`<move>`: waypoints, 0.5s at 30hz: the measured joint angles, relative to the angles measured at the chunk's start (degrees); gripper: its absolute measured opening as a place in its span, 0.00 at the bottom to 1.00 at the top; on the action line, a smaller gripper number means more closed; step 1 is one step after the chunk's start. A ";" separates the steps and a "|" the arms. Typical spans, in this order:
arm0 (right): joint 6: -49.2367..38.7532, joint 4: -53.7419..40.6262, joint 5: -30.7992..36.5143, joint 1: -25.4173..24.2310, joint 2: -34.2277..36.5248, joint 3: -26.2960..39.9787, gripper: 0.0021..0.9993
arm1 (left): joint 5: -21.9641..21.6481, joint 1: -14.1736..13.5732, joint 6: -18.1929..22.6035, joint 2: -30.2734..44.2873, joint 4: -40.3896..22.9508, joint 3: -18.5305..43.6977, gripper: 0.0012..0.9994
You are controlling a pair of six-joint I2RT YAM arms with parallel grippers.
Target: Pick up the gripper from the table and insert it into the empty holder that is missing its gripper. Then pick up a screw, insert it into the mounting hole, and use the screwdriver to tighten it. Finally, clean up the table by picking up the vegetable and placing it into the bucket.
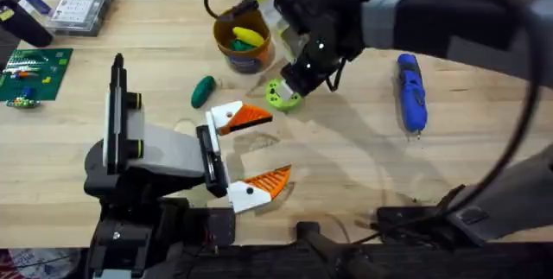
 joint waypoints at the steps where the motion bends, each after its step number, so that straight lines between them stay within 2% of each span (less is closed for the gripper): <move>1: 0.00 0.03 0.00 0.00 -0.76 0.00 0.39 | 0.00 0.00 0.00 0.00 0.00 0.00 0.99; 15: -1.47 5.21 -1.09 0.36 -2.03 -0.04 0.39 | 0.01 0.00 -0.02 0.00 0.00 0.00 0.99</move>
